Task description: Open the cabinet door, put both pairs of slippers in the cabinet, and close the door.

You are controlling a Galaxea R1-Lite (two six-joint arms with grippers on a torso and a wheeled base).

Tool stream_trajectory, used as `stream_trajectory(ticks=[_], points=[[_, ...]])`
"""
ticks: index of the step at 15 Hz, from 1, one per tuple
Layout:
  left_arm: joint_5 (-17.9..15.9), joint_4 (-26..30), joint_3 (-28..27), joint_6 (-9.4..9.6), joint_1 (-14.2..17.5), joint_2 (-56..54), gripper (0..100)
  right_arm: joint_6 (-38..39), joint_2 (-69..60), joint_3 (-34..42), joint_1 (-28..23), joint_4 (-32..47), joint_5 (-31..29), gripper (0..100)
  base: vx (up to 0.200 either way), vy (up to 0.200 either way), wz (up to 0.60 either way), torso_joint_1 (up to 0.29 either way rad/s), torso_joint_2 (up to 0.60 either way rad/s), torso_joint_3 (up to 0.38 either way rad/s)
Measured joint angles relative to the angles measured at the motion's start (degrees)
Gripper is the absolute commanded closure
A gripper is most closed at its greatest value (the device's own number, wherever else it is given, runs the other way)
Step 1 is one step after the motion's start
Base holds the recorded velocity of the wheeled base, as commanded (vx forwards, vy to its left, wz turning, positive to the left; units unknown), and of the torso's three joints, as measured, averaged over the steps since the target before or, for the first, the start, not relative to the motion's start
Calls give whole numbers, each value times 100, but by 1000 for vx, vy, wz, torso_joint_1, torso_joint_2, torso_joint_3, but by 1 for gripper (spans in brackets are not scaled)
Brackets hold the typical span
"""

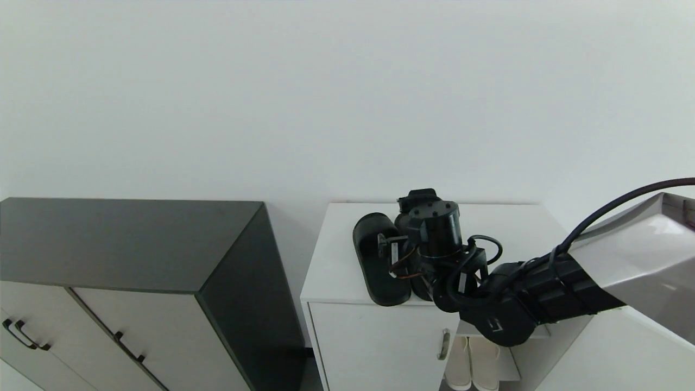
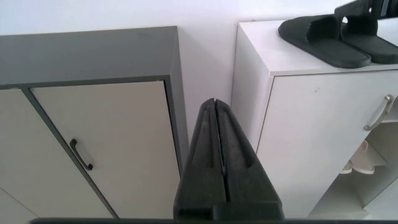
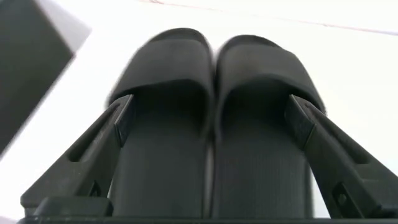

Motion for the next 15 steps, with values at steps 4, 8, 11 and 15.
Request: stream_trajectory(ticks=[4,8,11,15], points=[[0,0,0,2,0,0,100,127,187,-263,-60,221,126,0,0,0,0,0,0,0],[0,0,0,2,5,0,100,124,651,-678,-206,216,123,0,0,0,0,0,0,0],[0,0,0,0,0,0,100,121,1041,-1162,-308,216,121,0,0,0,0,0,0,0],[0,0,0,0,0,0,100,96,1381,-1606,-380,229,123,0,0,0,0,0,0,0]])
